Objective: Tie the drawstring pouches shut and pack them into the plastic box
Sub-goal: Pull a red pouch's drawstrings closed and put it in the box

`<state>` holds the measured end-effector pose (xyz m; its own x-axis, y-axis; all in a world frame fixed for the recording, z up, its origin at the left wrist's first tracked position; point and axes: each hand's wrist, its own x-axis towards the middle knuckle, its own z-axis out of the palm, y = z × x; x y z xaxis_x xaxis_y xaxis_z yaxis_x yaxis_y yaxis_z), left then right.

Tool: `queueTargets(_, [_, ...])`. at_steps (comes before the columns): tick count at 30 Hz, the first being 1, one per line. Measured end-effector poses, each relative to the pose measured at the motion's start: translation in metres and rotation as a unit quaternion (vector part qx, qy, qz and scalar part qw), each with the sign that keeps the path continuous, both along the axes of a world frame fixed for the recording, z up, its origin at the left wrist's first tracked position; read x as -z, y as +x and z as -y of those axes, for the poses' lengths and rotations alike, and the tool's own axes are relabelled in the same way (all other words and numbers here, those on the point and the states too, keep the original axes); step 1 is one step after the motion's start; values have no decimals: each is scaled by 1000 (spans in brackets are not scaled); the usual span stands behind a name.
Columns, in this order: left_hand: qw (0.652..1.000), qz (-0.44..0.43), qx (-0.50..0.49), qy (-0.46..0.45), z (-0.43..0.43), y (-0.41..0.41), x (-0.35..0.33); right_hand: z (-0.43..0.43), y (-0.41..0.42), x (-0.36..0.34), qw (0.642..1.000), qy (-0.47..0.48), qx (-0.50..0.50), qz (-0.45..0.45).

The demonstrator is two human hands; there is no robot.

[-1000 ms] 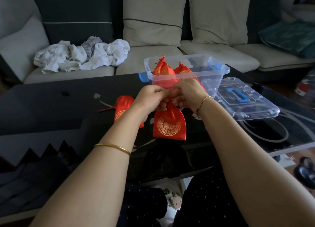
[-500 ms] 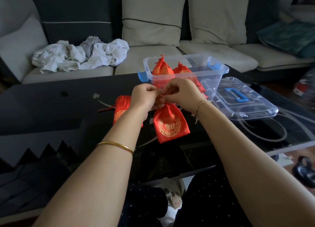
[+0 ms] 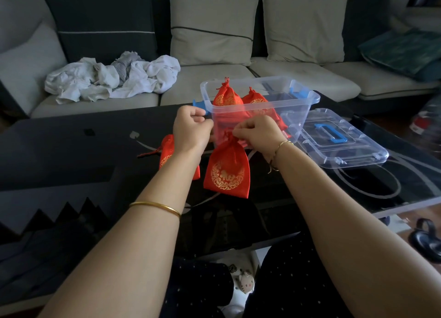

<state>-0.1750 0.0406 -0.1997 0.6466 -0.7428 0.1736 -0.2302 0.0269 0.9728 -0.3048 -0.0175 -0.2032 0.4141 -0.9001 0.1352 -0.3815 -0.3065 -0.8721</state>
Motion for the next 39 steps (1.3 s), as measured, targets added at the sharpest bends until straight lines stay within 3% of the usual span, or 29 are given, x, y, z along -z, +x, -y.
queueTargets(4, [970,227,77,-38,-7,-10,-5,1,-3,1,995,75,16,61])
queueTargets(6, [951,301,73,-24,-6,-14,-1,1,-3,0,991,102,15,82])
queueTargets(13, [925,377,49,15,-3,-11,6,-3,-3,-3,950,248,-22,189])
queueTargets(17, [917,396,50,14,-2,-11,8,-2,-4,-3,943,269,-50,190])
queueTargets(25, [924,377,60,-4,-2,-11,7,1,-4,0,960,218,-63,167])
queueTargets(30, [937,347,43,19,-2,-5,4,12,-11,4,995,47,18,88])
queueTargets(33, [933,355,42,43,-2,-2,5,20,-16,8,996,-13,77,50])
queueTargets(36, [933,353,58,48,1,-8,6,24,-13,11,994,-13,105,41])
queueTargets(39, [948,301,79,70,2,-8,8,22,-14,18,995,56,60,62])
